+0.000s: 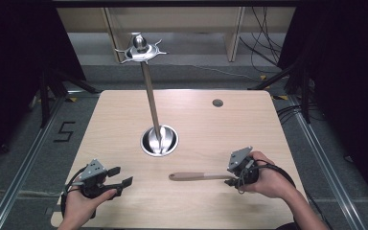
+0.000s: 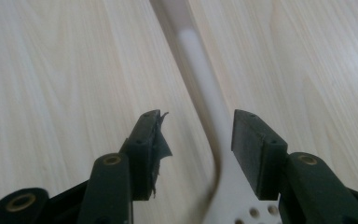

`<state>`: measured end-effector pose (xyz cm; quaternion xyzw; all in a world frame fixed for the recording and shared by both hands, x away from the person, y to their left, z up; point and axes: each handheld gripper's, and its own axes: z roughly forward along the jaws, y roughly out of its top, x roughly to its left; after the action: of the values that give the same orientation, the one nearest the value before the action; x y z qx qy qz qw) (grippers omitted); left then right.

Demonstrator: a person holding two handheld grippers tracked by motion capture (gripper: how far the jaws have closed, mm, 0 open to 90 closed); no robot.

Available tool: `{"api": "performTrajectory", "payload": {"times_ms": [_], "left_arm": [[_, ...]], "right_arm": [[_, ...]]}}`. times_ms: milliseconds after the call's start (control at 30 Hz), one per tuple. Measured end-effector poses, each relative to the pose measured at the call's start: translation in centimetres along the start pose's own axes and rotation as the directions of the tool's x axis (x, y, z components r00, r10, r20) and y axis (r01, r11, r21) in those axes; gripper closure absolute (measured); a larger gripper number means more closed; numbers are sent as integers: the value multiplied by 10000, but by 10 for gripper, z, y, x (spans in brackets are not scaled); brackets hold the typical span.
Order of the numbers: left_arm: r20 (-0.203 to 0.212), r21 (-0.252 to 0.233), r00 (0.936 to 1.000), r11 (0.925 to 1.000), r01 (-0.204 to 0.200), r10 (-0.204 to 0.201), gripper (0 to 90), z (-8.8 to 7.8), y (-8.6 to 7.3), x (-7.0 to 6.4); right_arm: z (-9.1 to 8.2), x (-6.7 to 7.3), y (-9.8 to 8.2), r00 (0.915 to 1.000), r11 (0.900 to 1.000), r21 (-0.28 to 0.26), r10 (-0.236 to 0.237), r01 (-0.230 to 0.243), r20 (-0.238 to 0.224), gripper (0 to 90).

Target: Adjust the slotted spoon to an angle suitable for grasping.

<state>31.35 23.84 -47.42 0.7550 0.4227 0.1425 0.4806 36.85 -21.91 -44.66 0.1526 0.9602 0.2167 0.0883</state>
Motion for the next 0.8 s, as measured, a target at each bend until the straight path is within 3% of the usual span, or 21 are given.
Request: {"api": "performTrajectory", "payload": {"times_ms": [67, 100, 133, 200, 300, 400, 467, 567, 667, 700, 733, 767, 800], "left_arm": [[29, 12, 10000, 10000, 30, -30, 322, 2, 1, 0], [29, 12, 10000, 10000, 30, -30, 322, 2, 1, 0], [126, -22, 9999, 10000, 85, -85, 323, 4, 2, 0], [82, 58, 10000, 10000, 53, -54, 326, 6, 3, -1], [295, 92, 9995, 9999, -91, 88, 327, 9, 3, -2], [299, 113, 9993, 9997, -205, 201, 327, 6, 3, -4], [313, 174, 9989, 9992, -355, 349, 328, 4, 1, -4], [276, -47, 9996, 10000, -52, 53, 328, 0, 0, -2], [205, -85, 9997, 9999, -148, 150, 328, -1, 1, -2], [196, -78, 9997, 9999, -119, 121, 328, -1, 2, -3], [305, -61, 9994, 9998, -184, 186, 328, 0, 2, -3], [250, -12, 9990, 9993, -362, 363, 328, 1, 3, -3], [284, -24, 9994, 9998, -178, 179, 328, 2, 3, -4]], "right_arm": [[-3, -3, 2, 10000, 9997, 224, 24, -26, 84, 640], [-3, -3, 2, 10000, 9997, 224, 24, -26, 84, 640], [-6, -10, 6, 9990, 9995, 269, 134, -145, 420, 813], [-8, -18, 12, 9973, 9977, 626, 231, -274, 690, 900], [-2, -34, 20, 9930, 9896, 1113, 822, -915, 852, 900], [14, -48, 23, 9756, 9664, 1730, 1666, -1903, 1430, 900], [23, -56, 22, 9630, 9492, 1918, 2220, -2493, 1530, 900], [33, -61, 22, 9443, 9247, 2083, 2907, -3187, 1543, 900], [39, -59, 22, 9373, 9063, 2425, 3232, -3462, 1303, 900], [41, -57, 22, 9366, 9044, 2446, 3312, -3496, 1140, 900], [42, -56, 22, 9415, 9107, 2399, 3184, -3362, 1109, 900], [42, -56, 23, 9408, 9091, 2439, 3177, -3377, 1182, 900], [42, -56, 23, 9378, 9049, 2480, 3248, -3459, 1227, 900]]}}
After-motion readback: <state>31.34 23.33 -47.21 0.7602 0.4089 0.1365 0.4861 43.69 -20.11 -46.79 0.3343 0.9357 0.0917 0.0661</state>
